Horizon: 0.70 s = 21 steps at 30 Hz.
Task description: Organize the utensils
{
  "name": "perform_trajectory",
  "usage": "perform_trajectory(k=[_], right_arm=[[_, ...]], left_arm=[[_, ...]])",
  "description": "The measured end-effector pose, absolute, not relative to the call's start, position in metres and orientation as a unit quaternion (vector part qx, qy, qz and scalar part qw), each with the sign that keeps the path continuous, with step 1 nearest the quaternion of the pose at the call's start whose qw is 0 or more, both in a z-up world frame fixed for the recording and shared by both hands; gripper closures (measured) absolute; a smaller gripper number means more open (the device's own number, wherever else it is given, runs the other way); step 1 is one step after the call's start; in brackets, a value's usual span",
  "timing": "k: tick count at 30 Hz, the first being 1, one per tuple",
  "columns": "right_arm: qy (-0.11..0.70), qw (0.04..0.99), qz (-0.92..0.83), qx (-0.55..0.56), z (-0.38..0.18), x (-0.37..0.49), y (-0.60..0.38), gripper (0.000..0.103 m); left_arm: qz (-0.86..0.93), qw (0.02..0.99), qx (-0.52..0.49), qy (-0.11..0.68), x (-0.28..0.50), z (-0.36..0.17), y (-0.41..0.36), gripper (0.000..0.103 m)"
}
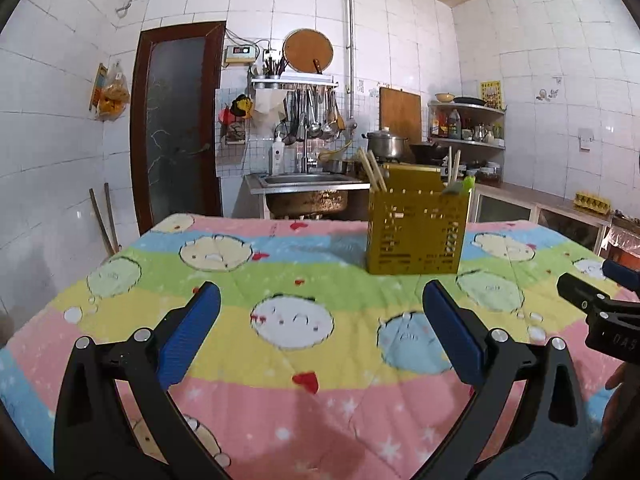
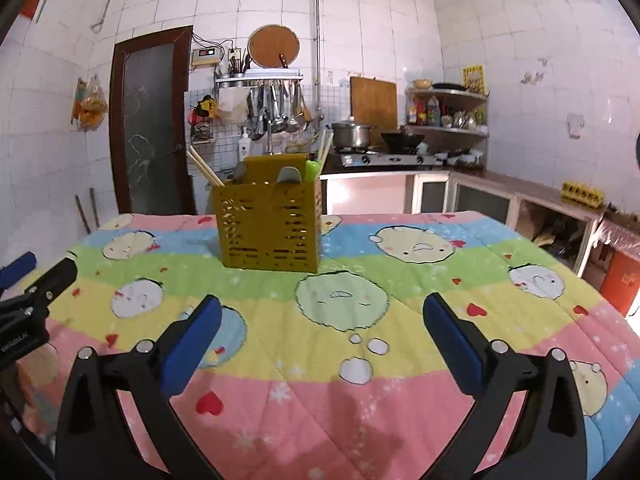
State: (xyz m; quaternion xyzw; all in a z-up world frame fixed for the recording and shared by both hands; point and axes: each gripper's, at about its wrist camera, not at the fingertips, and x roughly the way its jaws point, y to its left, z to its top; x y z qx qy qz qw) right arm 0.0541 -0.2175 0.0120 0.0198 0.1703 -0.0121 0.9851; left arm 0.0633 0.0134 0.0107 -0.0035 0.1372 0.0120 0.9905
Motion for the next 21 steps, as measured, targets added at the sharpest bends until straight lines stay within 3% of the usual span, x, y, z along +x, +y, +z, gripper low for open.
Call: perform_trajectory(k=[9,21], right_arm=[[0.125,0.991,-0.021,0.051,0.013,0.04,-0.233,0.004],[0.127,0.99,-0.02,0.049,0.009,0.041,-0.23,0.004]], left_arm=[[0.02,0.993,-0.006,0.112,0.052,0.008,0.016,0.005],[0.026,0.994,0.004,0.105,0.05,0.008,0.011,0.005]])
